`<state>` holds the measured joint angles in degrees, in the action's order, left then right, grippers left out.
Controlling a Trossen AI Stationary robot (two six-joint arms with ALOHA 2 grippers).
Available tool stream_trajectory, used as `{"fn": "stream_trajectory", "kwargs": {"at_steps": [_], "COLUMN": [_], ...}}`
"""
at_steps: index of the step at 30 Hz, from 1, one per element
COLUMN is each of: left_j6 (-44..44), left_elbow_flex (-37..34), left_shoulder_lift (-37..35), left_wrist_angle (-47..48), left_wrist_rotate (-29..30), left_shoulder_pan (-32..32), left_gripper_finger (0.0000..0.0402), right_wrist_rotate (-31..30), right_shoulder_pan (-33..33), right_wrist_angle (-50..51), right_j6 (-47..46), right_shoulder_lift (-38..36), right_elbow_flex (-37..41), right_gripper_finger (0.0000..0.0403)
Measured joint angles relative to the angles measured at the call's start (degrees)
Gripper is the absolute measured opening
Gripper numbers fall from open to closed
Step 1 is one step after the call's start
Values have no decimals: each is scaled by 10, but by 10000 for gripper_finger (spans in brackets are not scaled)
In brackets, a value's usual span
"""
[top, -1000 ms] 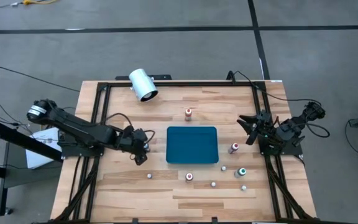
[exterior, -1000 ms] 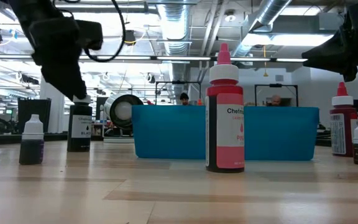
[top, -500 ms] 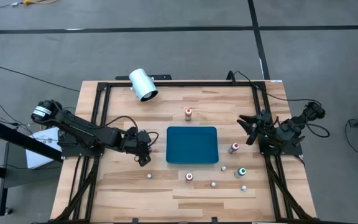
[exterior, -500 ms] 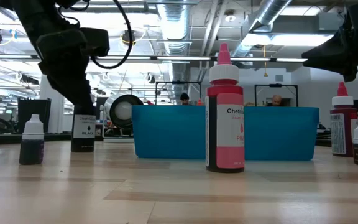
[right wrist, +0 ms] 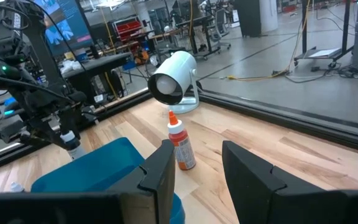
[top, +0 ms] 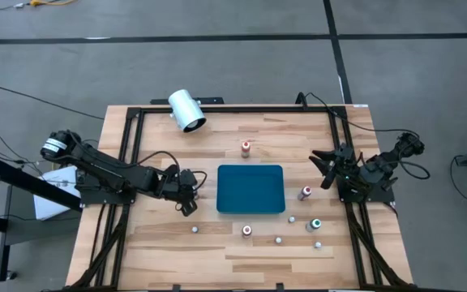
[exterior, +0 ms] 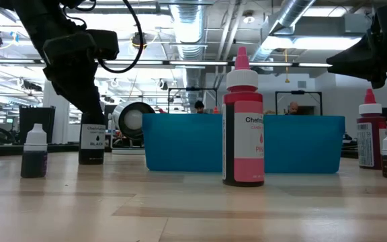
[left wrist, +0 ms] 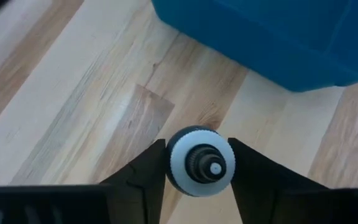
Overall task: Pick & Place food coloring
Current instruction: Put the large black food coloring bottle into the blue bin
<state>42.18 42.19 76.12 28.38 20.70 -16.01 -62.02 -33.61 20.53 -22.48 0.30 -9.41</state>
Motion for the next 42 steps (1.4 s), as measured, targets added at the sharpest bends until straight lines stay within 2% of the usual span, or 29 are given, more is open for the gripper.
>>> {"fn": "stream_trajectory", "kwargs": {"at_steps": [7,12,20,25,36,42], "left_j6": [9,-17,-88,-110,-111,-130], "left_elbow_flex": [31,98,232,293,317,317], "left_shoulder_lift": [-12,-31,-43,-41,-35,15], "left_wrist_angle": [45,91,101,99,91,42], "left_wrist_rotate": [12,36,39,41,54,32], "left_shoulder_pan": [16,30,46,46,46,50], "left_gripper_finger": [131,133,133,135,136,136], "right_wrist_rotate": [0,1,1,1,2,2], "right_shoulder_pan": [0,0,0,0,0,0], "right_wrist_angle": [0,0,0,0,0,0], "right_j6": [0,0,0,0,0,0], "right_shoulder_lift": [0,0,0,0,0,0], "right_elbow_flex": [0,0,0,0,0,0], "right_gripper_finger": [122,123,123,123,123,123]}}
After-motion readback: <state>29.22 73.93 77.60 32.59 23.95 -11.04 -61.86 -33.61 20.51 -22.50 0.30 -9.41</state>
